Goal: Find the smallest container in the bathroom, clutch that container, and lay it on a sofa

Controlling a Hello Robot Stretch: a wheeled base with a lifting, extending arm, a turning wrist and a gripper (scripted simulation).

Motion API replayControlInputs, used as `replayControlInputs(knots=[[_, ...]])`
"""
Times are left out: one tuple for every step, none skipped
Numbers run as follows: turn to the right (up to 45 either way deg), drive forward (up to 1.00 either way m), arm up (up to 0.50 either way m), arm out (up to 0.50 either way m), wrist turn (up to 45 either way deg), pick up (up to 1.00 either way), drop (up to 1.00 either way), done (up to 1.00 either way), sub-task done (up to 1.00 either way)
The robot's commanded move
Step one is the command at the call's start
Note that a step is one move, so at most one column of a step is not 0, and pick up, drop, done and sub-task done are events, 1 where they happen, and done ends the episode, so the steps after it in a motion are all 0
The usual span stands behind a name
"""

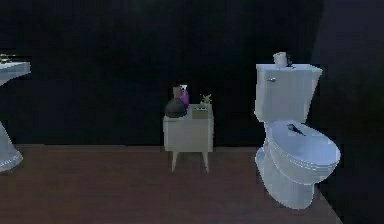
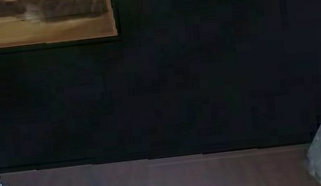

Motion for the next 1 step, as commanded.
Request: replayControlInputs(knots=[[0.0,0.90,0.00,0.00,0.0,0.00,0.00,0.00,0.00]])
